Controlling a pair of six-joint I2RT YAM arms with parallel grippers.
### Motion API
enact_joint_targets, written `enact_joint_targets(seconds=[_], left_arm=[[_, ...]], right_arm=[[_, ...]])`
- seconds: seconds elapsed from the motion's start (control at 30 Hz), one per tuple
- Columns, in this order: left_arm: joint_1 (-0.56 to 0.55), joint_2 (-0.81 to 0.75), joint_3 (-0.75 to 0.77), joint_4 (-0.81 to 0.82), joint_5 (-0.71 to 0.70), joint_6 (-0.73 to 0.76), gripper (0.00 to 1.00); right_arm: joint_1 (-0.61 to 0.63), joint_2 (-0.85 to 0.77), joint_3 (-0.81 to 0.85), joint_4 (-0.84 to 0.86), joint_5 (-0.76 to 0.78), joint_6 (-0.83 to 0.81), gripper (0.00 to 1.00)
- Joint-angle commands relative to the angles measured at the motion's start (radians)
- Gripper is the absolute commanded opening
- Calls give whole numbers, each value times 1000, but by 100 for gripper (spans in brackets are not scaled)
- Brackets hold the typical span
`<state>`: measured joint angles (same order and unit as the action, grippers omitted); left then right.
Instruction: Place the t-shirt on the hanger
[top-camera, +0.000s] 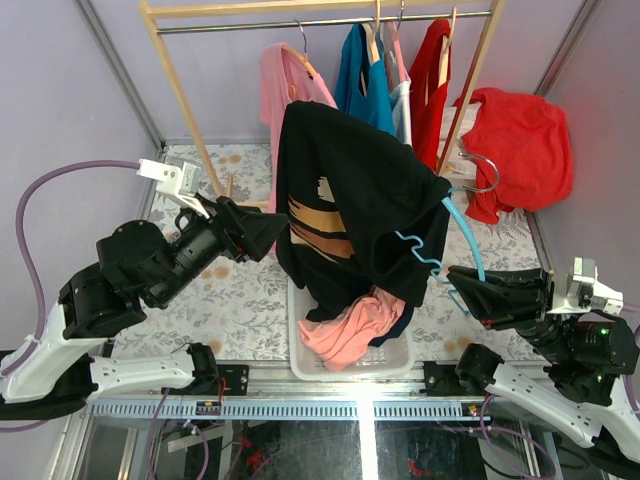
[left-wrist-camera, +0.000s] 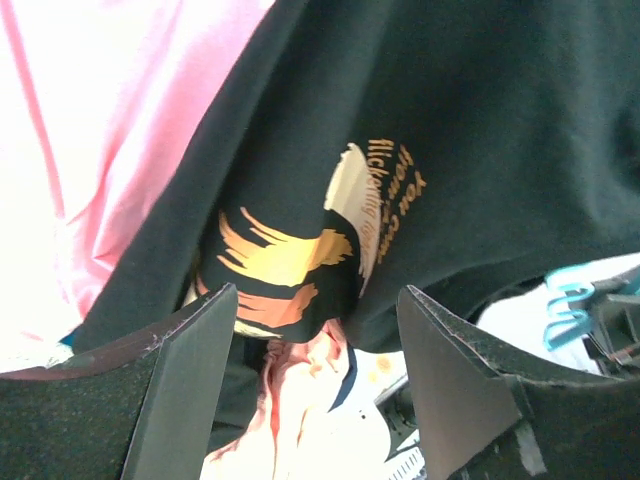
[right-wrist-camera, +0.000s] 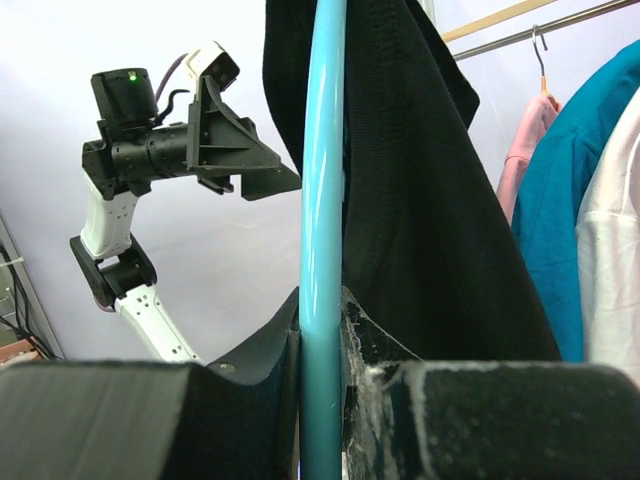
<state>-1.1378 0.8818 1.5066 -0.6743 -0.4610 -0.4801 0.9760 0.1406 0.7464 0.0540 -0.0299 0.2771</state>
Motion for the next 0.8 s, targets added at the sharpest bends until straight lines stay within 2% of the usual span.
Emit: enact_joint_targets(seconds=[0.0,0.27,0.5,0.77], left_arm=[[-3,0,-2,-7,-152,24,65],[-3,33,-41,112,-168,116,66],[-2,83,-75,237,-177,178,47],[-2,136,-52,313,-322,261,35]], right_arm=[[-2,-21,34,144,-25,10,0],[-2,-6,28,159,-32,16,0],[-1,6,19,170,-30,22,0],[-1,13,17,182,-39,27,0]])
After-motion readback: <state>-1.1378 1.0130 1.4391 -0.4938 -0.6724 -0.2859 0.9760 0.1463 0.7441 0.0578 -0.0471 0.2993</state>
